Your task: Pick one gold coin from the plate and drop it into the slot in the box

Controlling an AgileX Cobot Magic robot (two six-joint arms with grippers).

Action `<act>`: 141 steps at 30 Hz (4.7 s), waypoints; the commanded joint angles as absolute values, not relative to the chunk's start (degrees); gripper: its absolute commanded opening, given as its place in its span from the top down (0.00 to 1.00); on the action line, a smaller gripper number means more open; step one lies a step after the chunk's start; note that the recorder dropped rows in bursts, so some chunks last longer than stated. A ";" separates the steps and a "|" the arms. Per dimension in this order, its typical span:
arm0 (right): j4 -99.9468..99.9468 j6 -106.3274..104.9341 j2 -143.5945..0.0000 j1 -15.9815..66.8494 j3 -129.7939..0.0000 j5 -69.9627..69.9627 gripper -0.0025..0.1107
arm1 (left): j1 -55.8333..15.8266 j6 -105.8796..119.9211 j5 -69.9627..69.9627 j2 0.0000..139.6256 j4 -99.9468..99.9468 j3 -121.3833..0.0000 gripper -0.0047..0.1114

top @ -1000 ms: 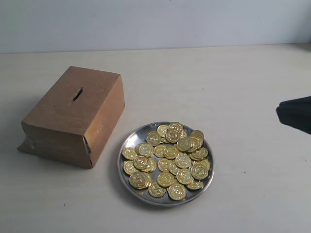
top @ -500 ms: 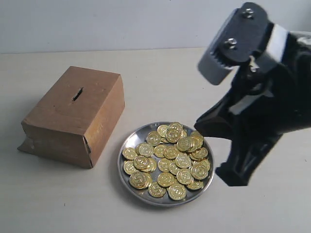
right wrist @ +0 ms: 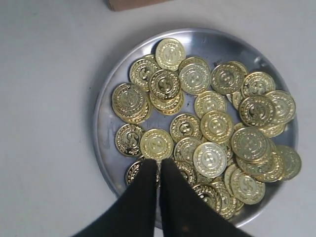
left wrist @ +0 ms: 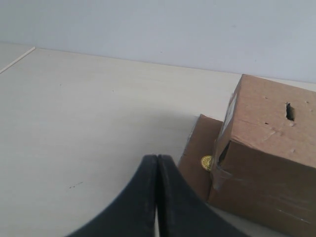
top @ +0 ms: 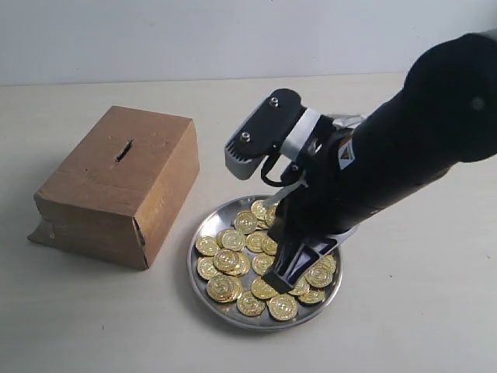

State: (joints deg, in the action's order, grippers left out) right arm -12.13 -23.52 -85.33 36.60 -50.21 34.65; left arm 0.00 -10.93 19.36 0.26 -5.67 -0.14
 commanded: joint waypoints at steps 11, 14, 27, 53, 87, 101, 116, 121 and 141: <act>-11.96 -23.26 -96.26 36.68 -50.73 28.71 0.60 | 0.04 -10.90 18.39 0.00 -5.54 0.00 0.96; -11.61 -23.11 -97.34 36.68 -50.73 28.71 0.58 | 0.04 -10.90 18.39 0.00 -5.54 0.00 0.96; 10.77 11.22 -100.84 36.68 -50.73 29.59 0.57 | 0.04 -10.90 18.39 0.00 -5.54 0.00 0.96; 14.11 13.46 -102.07 36.68 -50.73 32.45 0.57 | 0.04 -10.90 18.39 0.00 -5.54 0.00 0.96; 13.89 13.68 -106.48 36.68 -50.73 33.09 0.57 | 0.04 -10.90 18.39 0.00 -5.54 0.00 0.96; 12.01 13.68 -107.90 36.68 -50.73 33.47 0.64 | 0.04 -10.90 18.39 0.00 -5.54 0.00 0.96; 12.01 13.56 -107.90 36.68 -52.40 35.21 0.96 | 0.04 -10.90 18.39 0.00 -5.54 0.00 0.96; 12.01 13.56 -107.90 36.68 -54.58 37.37 0.98 | 0.04 -10.90 18.39 0.00 -5.54 0.00 0.96; 12.01 13.17 -103.10 36.68 -58.25 41.48 0.98 | 0.04 -10.90 18.39 0.00 -5.54 0.00 0.96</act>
State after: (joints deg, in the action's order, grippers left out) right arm 11.93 13.72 -103.68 36.60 -57.89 40.60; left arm 0.00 -10.93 19.36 0.26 -5.67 -0.14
